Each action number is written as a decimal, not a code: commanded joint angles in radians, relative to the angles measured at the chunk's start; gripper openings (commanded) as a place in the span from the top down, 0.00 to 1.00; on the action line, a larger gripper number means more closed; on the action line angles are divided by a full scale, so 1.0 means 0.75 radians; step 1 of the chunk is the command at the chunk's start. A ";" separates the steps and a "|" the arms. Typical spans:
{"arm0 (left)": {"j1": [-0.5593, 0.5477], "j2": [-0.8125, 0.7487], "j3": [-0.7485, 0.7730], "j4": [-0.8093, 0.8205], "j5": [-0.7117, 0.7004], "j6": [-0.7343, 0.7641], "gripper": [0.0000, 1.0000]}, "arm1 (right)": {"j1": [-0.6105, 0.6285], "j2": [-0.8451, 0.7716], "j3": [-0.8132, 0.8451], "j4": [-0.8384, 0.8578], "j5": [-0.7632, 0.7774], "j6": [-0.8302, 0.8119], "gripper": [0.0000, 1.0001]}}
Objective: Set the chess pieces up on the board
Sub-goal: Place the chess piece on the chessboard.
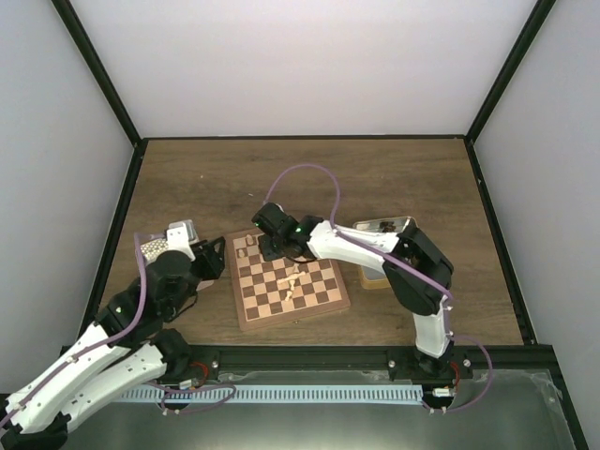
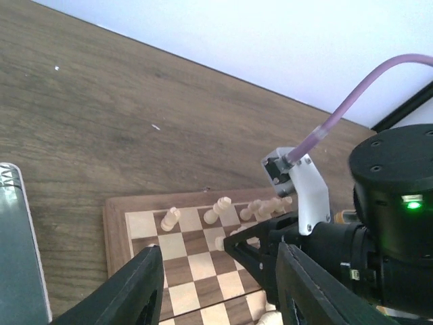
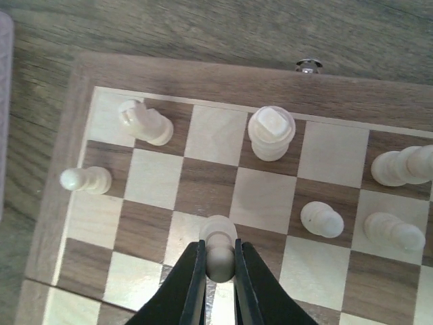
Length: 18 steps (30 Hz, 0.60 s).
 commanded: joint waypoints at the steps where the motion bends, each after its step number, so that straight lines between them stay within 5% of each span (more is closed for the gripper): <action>1: -0.003 -0.053 -0.032 -0.011 -0.072 0.064 0.51 | 0.009 0.069 0.141 -0.197 0.113 -0.051 0.91; 18: -0.003 -0.068 -0.061 0.020 -0.061 0.079 0.48 | 0.012 0.277 0.400 -0.397 0.177 -0.026 0.88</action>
